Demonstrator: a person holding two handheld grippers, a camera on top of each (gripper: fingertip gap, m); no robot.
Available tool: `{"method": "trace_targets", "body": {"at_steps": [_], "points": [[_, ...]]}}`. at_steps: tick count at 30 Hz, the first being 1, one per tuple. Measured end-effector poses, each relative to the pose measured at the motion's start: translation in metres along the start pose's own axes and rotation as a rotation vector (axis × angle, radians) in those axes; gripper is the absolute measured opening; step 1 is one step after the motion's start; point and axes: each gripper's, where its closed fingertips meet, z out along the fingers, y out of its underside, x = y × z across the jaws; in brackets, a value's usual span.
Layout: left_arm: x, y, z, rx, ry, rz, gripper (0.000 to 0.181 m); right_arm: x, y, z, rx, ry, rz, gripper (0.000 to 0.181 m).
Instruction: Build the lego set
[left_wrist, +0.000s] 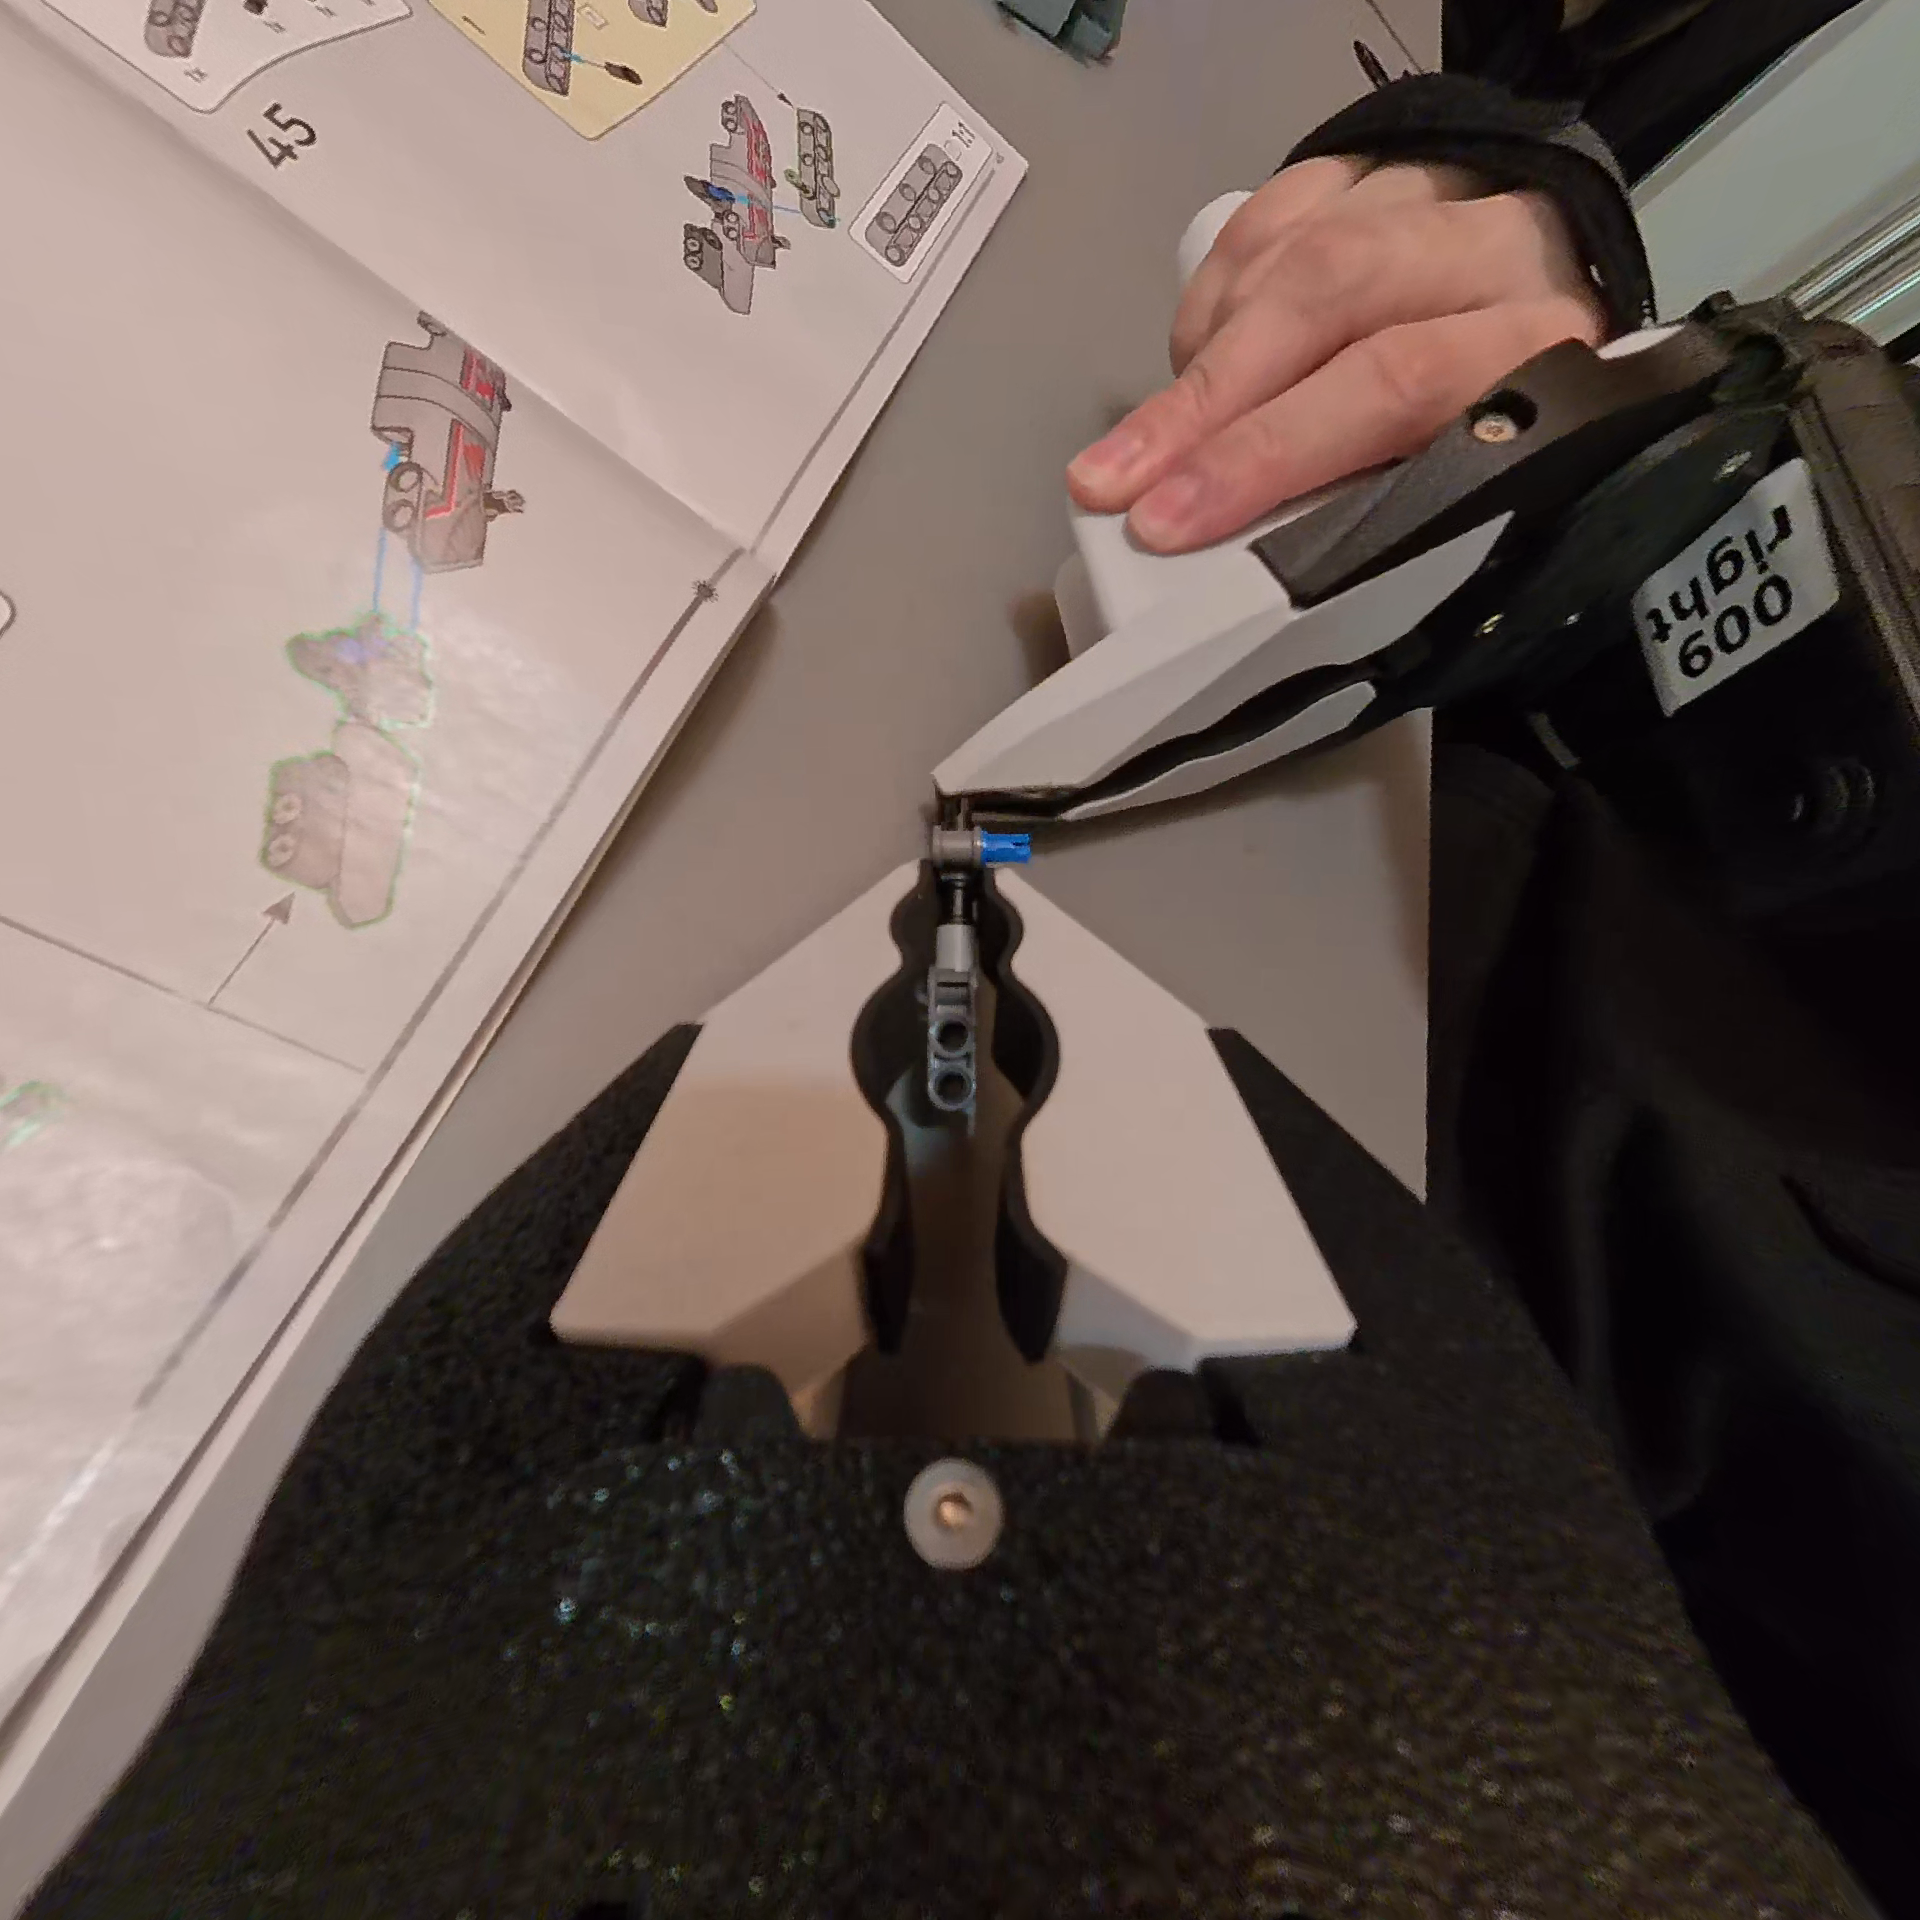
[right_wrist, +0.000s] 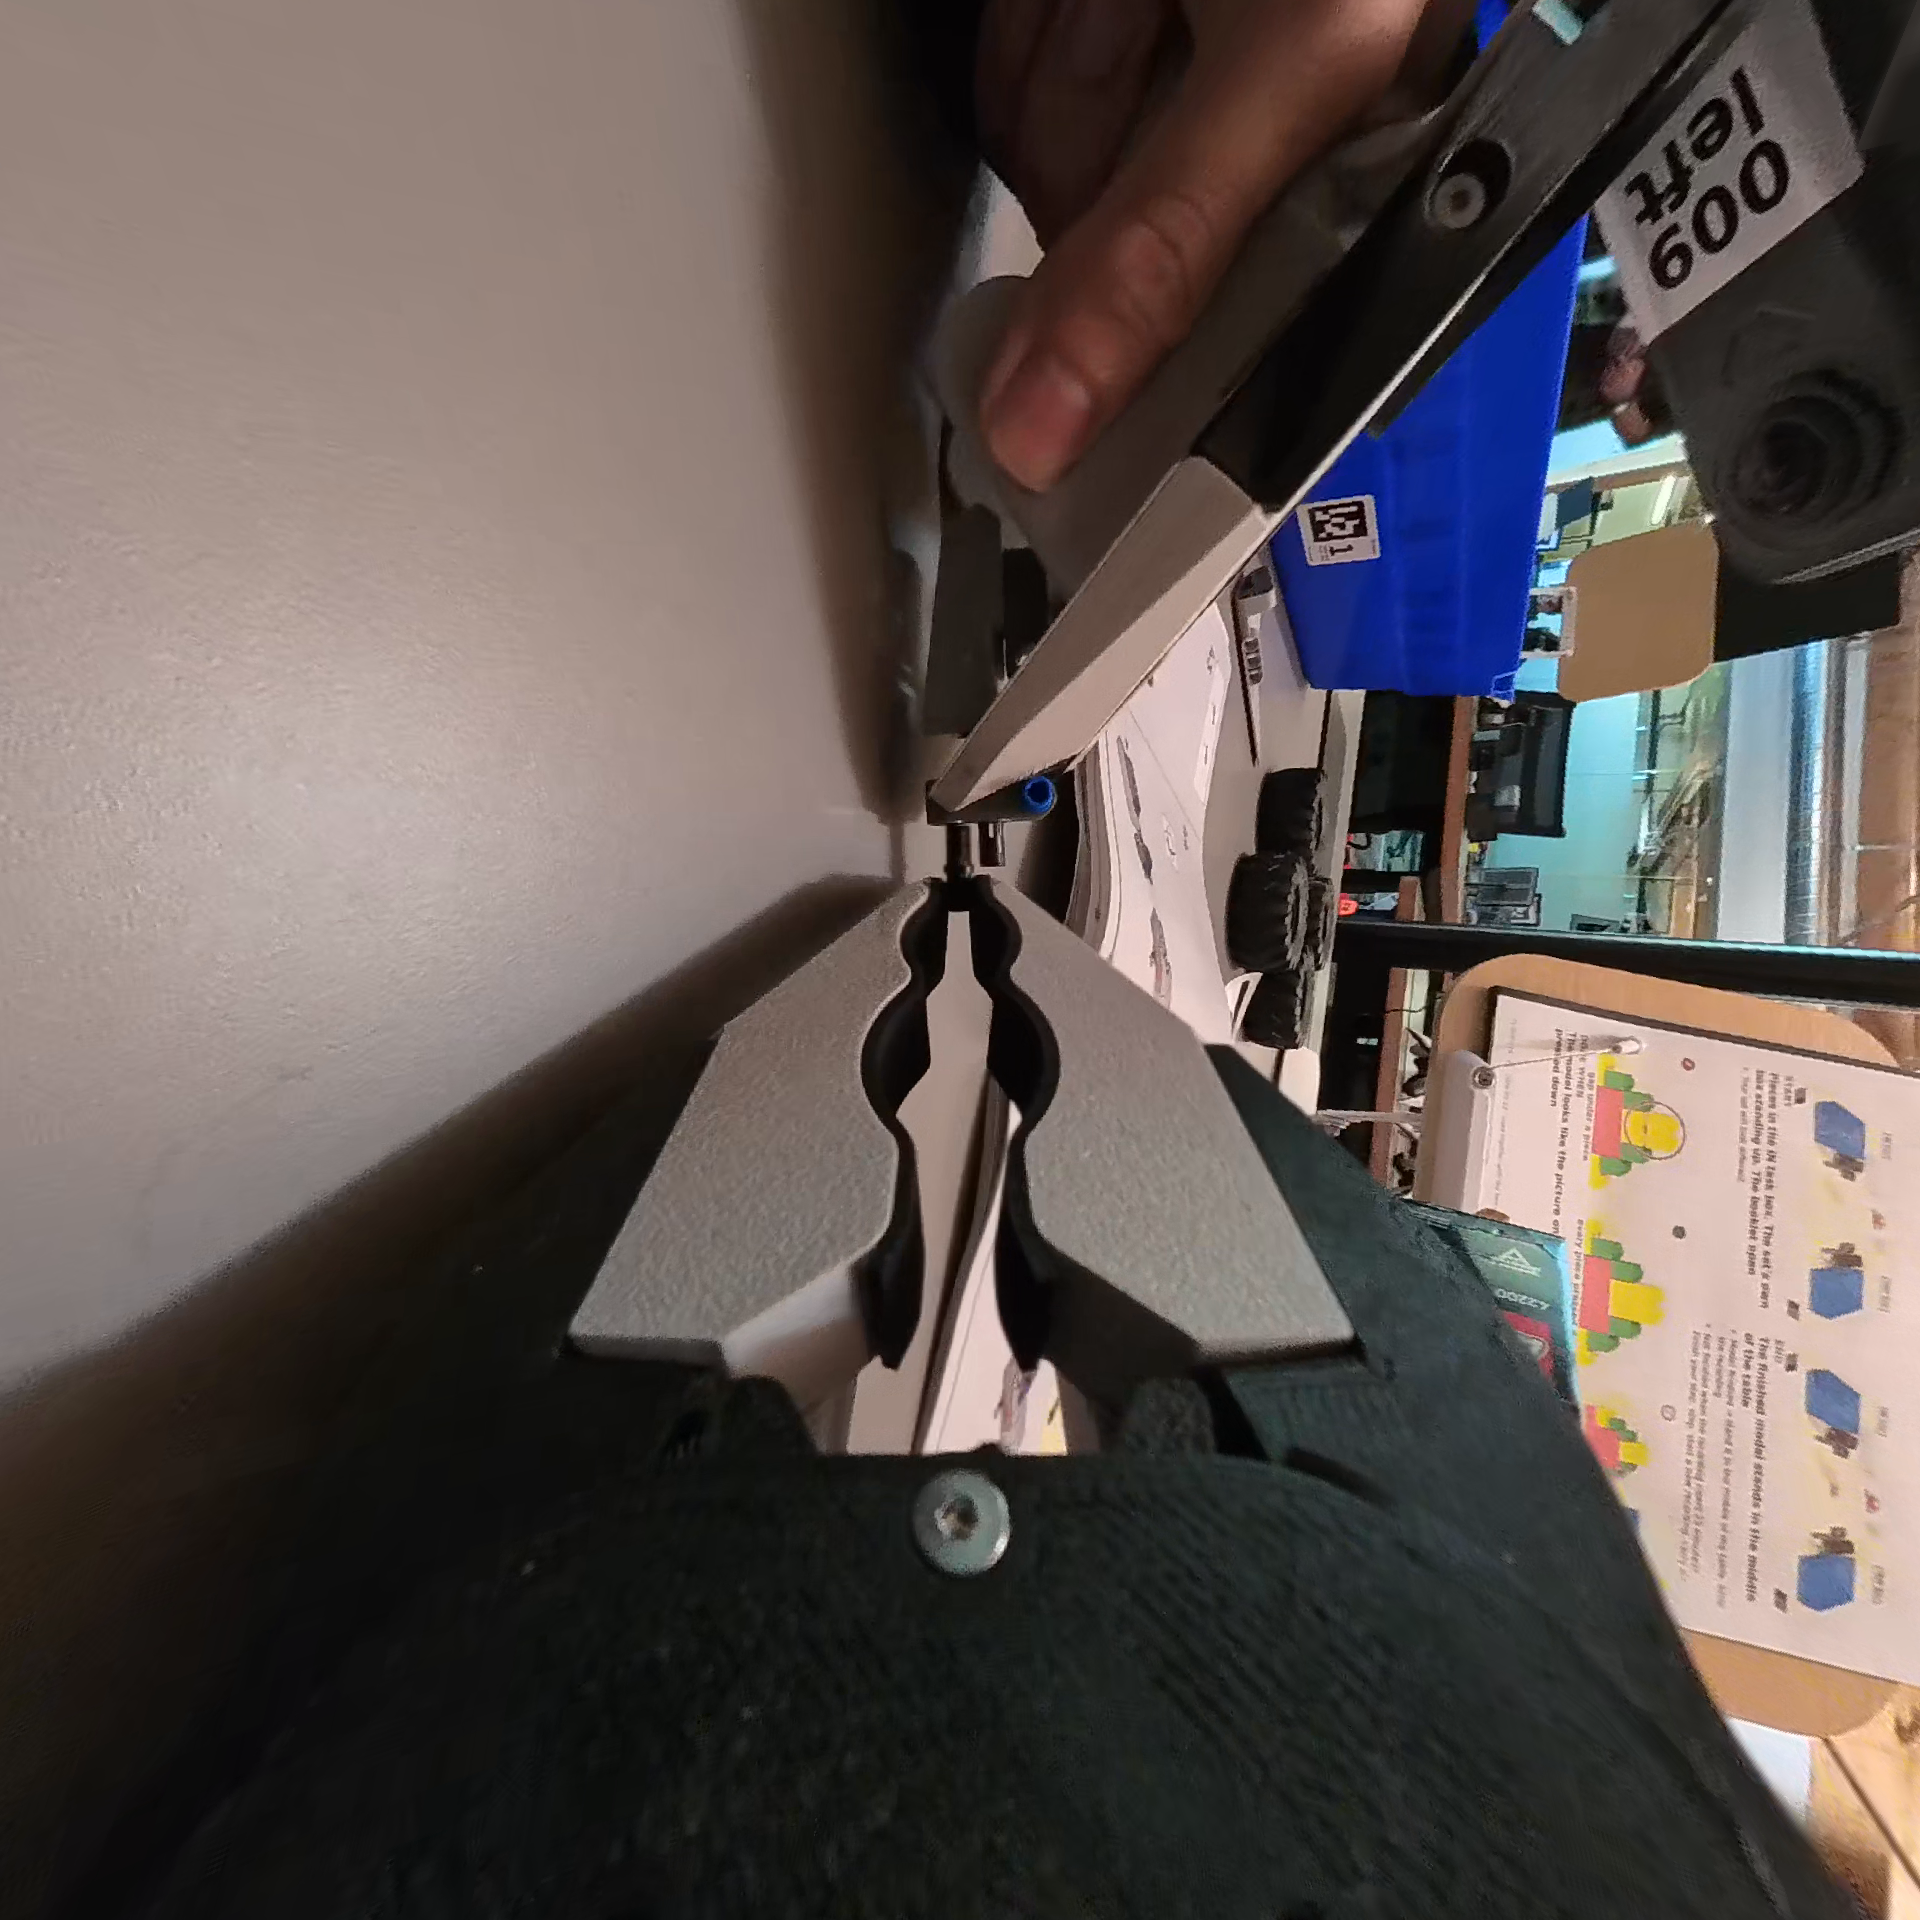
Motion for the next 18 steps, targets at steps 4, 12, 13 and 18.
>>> {"method": "trace_targets", "body": {"at_steps": [4, 12, 13, 18], "points": [[-0.0001, 0.0, -0.0005, 0.001, 0.002, -0.003, 0.005, -0.0016, -0.0028, -0.0002, 0.004, 0.004, -0.012, 0.004], [-0.0004, 0.0023, 0.0015, -0.027, -0.042, 0.077, 0.005, -0.0059, -0.0054, 0.0024, 0.041, -0.047, 0.131, 0.003], [-0.0011, 0.0025, 0.0016, -0.029, -0.052, 0.084, 0.005, -0.0059, -0.0057, 0.0026, 0.042, -0.05, 0.142, 0.003], [-0.0044, 0.0015, 0.0024, -0.028, -0.076, 0.001, 0.005, -0.0047, -0.0052, 0.0041, -0.008, -0.025, 0.083, 0.003]]}}
